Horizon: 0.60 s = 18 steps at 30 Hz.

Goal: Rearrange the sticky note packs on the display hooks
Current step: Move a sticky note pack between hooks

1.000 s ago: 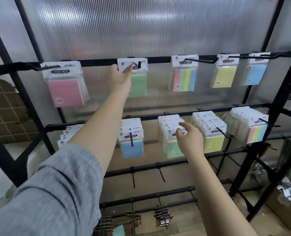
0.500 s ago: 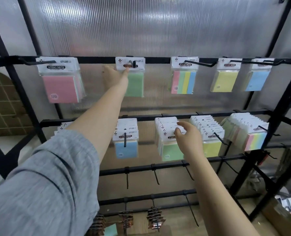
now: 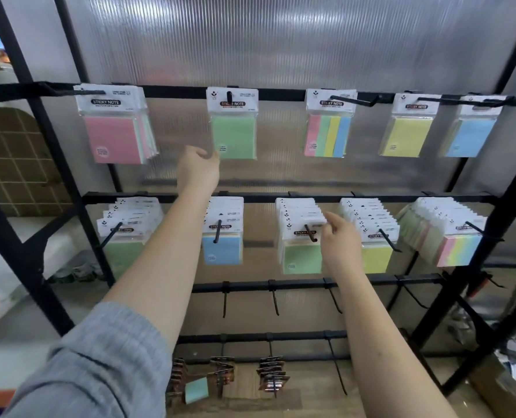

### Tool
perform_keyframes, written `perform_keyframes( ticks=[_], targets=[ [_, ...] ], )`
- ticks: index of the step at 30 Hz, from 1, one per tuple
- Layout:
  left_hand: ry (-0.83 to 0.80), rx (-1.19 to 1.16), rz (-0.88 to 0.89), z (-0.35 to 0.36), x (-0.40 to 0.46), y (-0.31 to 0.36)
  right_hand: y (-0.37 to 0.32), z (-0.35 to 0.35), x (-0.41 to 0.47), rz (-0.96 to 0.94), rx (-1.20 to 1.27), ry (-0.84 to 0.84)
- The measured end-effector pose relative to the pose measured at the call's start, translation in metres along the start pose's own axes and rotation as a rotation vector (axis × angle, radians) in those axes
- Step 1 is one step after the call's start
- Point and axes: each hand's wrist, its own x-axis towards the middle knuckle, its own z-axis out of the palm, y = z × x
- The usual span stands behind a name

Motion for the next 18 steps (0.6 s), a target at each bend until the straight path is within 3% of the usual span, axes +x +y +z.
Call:
perform_keyframes(
  ticks=[8, 18],
  targets=[
    [-0.110, 0.051, -0.049, -0.006, -0.037, -0.040, 0.014, 0.007, -0.005, 0.095, 0.103, -0.007],
    [-0.034, 0.065, -0.137, -0.019, -0.073, -0.094, 0.024, 0.021, -0.009, 0.222, 0.165, 0.027]
  ],
)
